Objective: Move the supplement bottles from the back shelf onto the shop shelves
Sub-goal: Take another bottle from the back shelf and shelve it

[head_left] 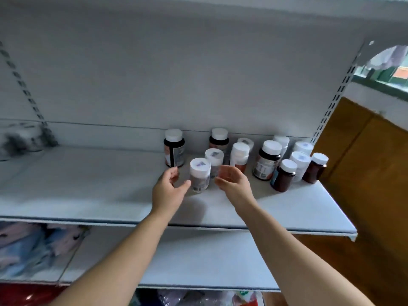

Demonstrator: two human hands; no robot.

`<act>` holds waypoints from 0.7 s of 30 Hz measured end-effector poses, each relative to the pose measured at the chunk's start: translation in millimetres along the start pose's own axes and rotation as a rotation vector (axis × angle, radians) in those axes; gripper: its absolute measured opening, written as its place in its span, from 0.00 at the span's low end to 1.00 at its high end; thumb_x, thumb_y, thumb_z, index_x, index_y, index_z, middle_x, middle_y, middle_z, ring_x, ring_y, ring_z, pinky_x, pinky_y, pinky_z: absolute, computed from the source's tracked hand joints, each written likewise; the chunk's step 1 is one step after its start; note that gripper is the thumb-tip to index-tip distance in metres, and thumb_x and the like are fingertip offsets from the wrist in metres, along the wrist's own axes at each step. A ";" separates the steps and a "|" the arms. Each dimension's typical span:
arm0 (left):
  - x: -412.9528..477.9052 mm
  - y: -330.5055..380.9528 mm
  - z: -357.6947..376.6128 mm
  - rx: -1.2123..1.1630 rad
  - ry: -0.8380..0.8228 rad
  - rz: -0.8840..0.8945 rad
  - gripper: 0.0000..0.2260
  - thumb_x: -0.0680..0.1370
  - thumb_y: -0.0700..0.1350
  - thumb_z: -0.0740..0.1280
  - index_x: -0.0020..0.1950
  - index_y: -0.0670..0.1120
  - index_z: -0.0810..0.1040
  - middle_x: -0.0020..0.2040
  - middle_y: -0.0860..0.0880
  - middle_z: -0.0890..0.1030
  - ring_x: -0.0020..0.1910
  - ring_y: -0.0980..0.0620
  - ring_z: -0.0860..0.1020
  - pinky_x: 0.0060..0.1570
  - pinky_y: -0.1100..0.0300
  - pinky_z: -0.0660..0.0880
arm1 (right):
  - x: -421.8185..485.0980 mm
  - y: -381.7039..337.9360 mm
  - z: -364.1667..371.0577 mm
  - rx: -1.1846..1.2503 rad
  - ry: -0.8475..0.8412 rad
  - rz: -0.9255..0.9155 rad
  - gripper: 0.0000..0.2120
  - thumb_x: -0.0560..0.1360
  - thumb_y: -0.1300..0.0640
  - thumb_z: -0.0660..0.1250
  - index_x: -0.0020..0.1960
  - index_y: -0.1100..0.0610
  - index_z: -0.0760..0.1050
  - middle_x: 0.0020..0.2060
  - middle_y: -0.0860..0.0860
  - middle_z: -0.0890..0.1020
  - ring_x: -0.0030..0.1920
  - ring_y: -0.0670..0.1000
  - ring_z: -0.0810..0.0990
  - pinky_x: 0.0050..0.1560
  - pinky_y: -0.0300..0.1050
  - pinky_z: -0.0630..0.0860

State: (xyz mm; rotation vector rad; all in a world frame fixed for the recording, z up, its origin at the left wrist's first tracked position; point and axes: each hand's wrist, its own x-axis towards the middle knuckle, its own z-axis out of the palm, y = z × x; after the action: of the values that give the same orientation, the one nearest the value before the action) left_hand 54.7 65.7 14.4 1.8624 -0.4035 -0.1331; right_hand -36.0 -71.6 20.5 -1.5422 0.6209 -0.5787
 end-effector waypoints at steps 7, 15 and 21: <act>8.2 -10.0 15.0 0.083 -0.077 -0.081 0.24 0.71 0.41 0.70 0.67 0.44 0.70 0.64 0.46 0.76 0.62 0.48 0.74 0.65 0.57 0.69 | 17.0 13.6 10.8 0.034 -0.143 0.031 0.19 0.70 0.72 0.68 0.59 0.62 0.73 0.50 0.54 0.80 0.50 0.50 0.77 0.53 0.41 0.75; 14.8 -7.7 32.5 0.066 -0.149 -0.067 0.22 0.70 0.39 0.70 0.63 0.47 0.73 0.58 0.49 0.80 0.57 0.50 0.77 0.58 0.60 0.71 | 22.7 18.6 15.1 -0.065 -0.173 -0.001 0.17 0.69 0.69 0.69 0.52 0.52 0.75 0.49 0.53 0.82 0.51 0.53 0.80 0.56 0.49 0.77; 2.9 0.2 17.1 -0.235 -0.197 0.001 0.16 0.70 0.38 0.72 0.55 0.50 0.77 0.50 0.49 0.81 0.49 0.51 0.79 0.51 0.60 0.75 | 7.0 -0.6 0.6 0.045 -0.214 -0.005 0.10 0.70 0.63 0.72 0.48 0.53 0.77 0.37 0.48 0.80 0.34 0.41 0.77 0.37 0.34 0.73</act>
State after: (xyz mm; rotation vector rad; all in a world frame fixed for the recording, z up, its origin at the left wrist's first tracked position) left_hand 52.4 49.2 9.3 1.6224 -0.5018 -0.3505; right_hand -30.5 -76.0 21.0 -1.5386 0.4383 -0.4214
